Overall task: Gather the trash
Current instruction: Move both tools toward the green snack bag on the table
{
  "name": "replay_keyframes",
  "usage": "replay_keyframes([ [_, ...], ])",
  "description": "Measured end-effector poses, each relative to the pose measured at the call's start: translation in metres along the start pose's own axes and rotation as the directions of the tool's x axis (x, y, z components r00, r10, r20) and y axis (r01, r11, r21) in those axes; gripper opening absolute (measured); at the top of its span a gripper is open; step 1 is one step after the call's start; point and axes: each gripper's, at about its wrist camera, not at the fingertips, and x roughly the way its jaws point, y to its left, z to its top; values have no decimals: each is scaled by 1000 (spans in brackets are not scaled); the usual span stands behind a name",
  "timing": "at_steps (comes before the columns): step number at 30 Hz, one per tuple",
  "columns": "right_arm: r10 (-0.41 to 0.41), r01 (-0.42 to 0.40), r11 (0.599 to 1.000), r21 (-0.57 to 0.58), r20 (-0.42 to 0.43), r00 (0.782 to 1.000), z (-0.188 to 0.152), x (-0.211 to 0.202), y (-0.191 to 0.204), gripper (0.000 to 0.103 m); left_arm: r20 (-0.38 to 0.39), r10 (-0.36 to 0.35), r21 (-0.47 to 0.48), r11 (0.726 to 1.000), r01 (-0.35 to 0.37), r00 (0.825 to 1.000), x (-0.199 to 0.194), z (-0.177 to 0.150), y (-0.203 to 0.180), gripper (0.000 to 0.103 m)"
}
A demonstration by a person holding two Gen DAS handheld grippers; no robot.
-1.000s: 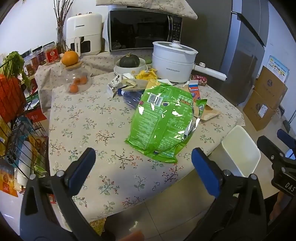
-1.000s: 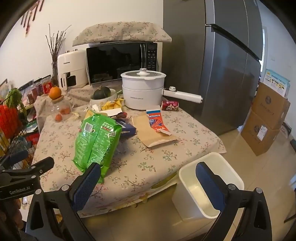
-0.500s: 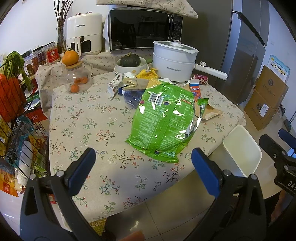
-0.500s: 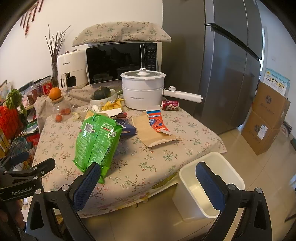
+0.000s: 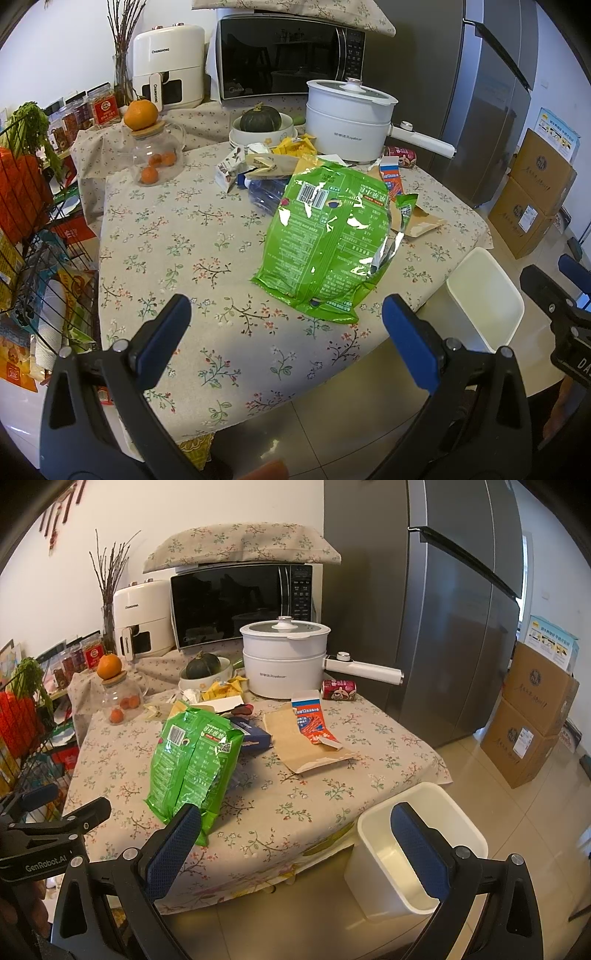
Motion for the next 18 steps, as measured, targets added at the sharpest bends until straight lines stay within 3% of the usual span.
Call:
replay_keyframes([
  [18, -10, 10, 1000, 18, -11, 1000, 1, 3, -6, 103, -5, 19, -3, 1000, -19, 1000, 5, -1, 6, 103],
])
